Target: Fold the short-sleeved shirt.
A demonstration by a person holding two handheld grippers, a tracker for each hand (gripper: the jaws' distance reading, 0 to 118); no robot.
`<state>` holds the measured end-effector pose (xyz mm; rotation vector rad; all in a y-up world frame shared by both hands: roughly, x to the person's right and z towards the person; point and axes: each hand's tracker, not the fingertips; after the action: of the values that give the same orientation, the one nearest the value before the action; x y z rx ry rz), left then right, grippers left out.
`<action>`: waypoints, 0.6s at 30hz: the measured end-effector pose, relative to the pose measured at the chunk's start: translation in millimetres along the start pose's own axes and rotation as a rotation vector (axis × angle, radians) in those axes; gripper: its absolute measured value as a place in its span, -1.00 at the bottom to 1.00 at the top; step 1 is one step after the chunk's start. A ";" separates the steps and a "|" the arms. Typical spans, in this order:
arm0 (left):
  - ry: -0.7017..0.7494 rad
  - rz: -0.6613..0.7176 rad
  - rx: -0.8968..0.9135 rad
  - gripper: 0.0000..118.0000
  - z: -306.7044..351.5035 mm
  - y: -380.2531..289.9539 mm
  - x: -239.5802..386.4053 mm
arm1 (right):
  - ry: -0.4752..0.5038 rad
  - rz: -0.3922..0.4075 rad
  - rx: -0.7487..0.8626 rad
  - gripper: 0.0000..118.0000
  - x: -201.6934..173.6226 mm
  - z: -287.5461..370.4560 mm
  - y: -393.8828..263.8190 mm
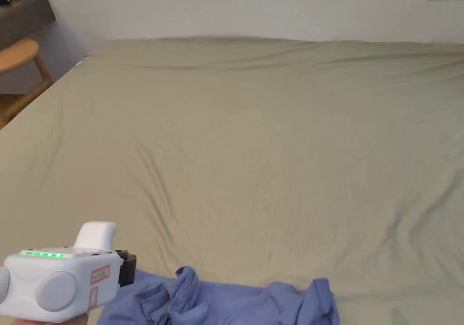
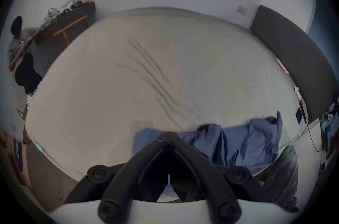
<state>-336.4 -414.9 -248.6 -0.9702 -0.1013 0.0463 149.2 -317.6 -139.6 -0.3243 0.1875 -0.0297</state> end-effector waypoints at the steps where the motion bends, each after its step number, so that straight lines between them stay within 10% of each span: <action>1: -0.016 0.007 -0.022 -1.00 -8.1 -2.8 6.5 | 0.005 0.002 -0.003 -0.98 -0.7 0.1 -1.2; 10: -0.040 0.057 -0.105 -1.00 -61.3 -26.9 19.5 | 0.009 -0.012 -0.017 -0.98 15.9 4.3 -5.5; 18: -0.435 0.110 -0.058 -1.00 -50.9 -71.1 75.7 | -0.021 -0.110 -0.021 -0.98 31.5 11.3 -11.9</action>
<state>-256.1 -490.4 -213.5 -1.0113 -0.4511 0.3579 182.2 -327.2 -131.0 -0.3556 0.1493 -0.1331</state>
